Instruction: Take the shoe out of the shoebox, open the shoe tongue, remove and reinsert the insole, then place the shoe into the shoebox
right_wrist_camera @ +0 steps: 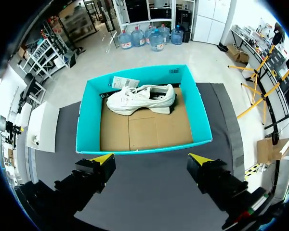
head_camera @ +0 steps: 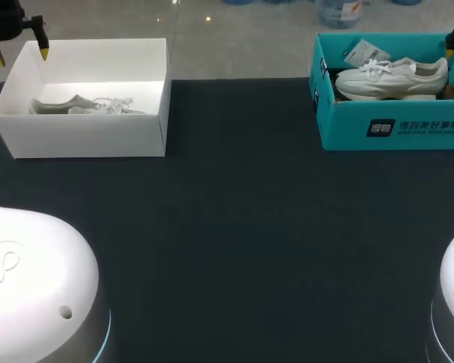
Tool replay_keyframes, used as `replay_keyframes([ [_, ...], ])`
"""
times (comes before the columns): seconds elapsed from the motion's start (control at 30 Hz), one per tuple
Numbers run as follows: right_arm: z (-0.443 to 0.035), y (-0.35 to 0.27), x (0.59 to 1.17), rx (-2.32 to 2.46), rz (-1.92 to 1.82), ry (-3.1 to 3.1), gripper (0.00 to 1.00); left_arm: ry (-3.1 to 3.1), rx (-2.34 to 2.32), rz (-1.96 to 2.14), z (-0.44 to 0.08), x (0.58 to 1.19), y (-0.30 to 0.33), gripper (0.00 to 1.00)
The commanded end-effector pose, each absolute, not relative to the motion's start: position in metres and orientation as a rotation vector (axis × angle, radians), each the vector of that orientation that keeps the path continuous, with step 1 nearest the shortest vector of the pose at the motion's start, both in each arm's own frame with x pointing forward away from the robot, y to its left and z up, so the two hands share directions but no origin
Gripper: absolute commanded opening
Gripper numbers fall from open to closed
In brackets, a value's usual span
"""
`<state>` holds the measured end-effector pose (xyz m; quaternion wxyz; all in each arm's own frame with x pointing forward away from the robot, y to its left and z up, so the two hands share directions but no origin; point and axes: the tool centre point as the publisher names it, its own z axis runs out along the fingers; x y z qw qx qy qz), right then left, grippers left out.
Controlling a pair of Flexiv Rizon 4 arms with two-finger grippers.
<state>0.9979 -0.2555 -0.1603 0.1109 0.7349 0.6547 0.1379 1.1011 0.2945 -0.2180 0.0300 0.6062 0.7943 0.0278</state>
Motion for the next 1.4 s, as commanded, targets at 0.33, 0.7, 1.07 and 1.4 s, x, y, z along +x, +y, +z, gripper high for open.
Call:
replay_keyframes([
  [0.33, -0.192, -0.292, 1.097, 2.260, 0.144, 1.970, 1.00, 2.449, 1.871, 0.087, -0.218, 1.101, 0.295, 1.00],
  [0.7, -0.217, -0.298, 1.133, 2.301, 0.104, 2.022, 1.00, 2.449, 1.871, 0.087, -0.218, 1.101, 0.295, 1.00],
  [1.07, -0.217, -0.298, 1.133, 2.301, 0.104, 2.022, 1.00, 2.449, 1.871, 0.087, -0.218, 1.101, 0.295, 1.00],
  [1.4, -0.217, -0.298, 1.133, 2.301, 0.104, 2.022, 1.00, 2.449, 1.871, 0.087, -0.218, 1.101, 0.295, 1.00],
])
